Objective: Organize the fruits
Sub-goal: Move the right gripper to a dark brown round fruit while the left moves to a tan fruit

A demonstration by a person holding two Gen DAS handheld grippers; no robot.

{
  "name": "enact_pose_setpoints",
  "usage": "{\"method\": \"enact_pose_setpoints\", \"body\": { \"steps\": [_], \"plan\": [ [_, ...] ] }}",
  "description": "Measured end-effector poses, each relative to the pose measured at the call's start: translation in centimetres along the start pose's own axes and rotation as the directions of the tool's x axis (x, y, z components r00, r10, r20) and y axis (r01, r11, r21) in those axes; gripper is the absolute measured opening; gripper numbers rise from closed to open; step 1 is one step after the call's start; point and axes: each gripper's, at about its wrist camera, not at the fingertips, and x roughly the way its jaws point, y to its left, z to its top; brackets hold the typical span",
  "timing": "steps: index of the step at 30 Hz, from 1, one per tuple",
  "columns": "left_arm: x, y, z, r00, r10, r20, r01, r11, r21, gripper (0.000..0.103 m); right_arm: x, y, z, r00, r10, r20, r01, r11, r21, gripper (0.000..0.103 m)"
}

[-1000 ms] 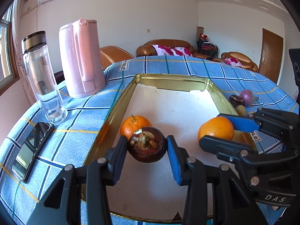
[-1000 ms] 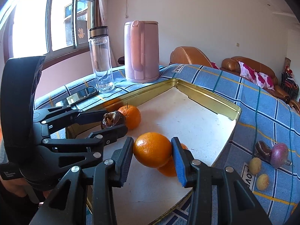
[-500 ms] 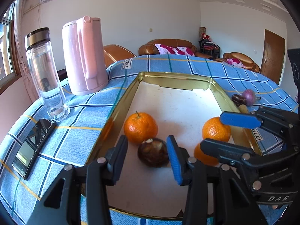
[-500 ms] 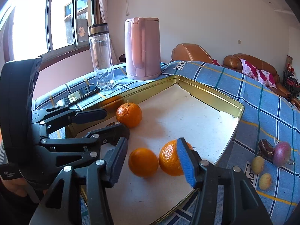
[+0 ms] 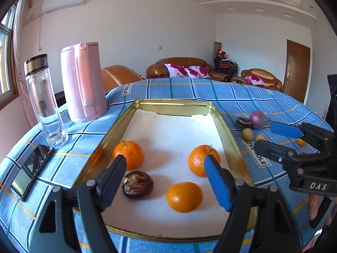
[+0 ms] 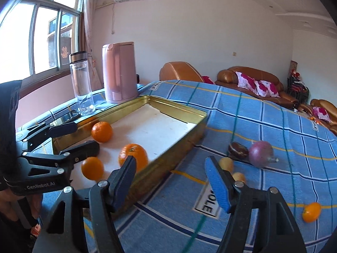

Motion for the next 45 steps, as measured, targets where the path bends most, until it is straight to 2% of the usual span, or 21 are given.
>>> {"method": "enact_pose_setpoints", "body": {
  "steps": [5, 11, 17, 24, 25, 27, 29, 34, 40, 42, 45],
  "plan": [
    [-0.4, -2.8, 0.4, 0.999, -0.034, 0.020, 0.033, 0.999, 0.043, 0.093, -2.5, -4.5, -1.4, 0.995, -0.094, -0.017, 0.094, 0.993, 0.070, 0.069],
    [-0.7, -5.8, 0.8, 0.997, -0.081, 0.018, 0.079, 0.992, 0.103, 0.094, -4.7, -8.9, -3.6, 0.987, -0.141, -0.075, 0.151, 0.978, 0.142, 0.069],
    [-1.1, -8.1, 1.3, 0.993, -0.116, 0.023, 0.111, 0.982, 0.152, 0.097, -6.0, -11.8, -5.7, 0.984, -0.123, -0.132, 0.148, 0.967, 0.206, 0.069],
    [-1.3, -10.8, 2.1, 0.989, -0.147, 0.023, 0.139, 0.967, 0.215, 0.099, -4.0, -12.1, -6.7, 0.969, -0.058, -0.239, 0.109, 0.973, 0.205, 0.069],
    [-1.3, -11.2, 2.2, 0.988, -0.151, 0.022, 0.142, 0.964, 0.225, 0.099, -3.6, -12.1, -6.9, 0.964, -0.053, -0.262, 0.109, 0.973, 0.203, 0.068],
    [-1.0, -11.8, 2.2, 0.988, -0.153, 0.019, 0.143, 0.960, 0.240, 0.099, -3.4, -12.3, -7.0, 0.960, -0.053, -0.273, 0.111, 0.973, 0.204, 0.051],
    [-0.6, -12.3, 2.4, 0.988, -0.157, 0.008, 0.150, 0.957, 0.247, 0.099, -3.4, -12.2, -7.0, 0.957, -0.074, -0.282, 0.129, 0.975, 0.182, 0.042],
    [1.3, -13.7, 3.0, 0.984, -0.171, -0.041, 0.176, 0.955, 0.239, 0.099, -4.2, -12.2, -6.1, 0.966, -0.102, -0.236, 0.148, 0.972, 0.185, 0.042],
    [4.6, -15.7, 3.7, 0.973, -0.189, -0.134, 0.214, 0.954, 0.209, 0.081, -4.9, -12.9, -2.2, 0.965, -0.220, -0.144, 0.244, 0.954, 0.175, 0.042],
    [5.9, -16.4, 3.9, 0.971, -0.175, -0.163, 0.208, 0.955, 0.211, 0.068, -4.2, -13.1, -1.3, 0.958, -0.255, -0.131, 0.275, 0.948, 0.163, 0.042],
    [7.5, -17.1, 4.1, 0.959, -0.190, -0.208, 0.231, 0.954, 0.193, 0.058, -3.0, -13.7, -0.9, 0.951, -0.280, -0.132, 0.300, 0.938, 0.175, 0.042]
  ]
}}
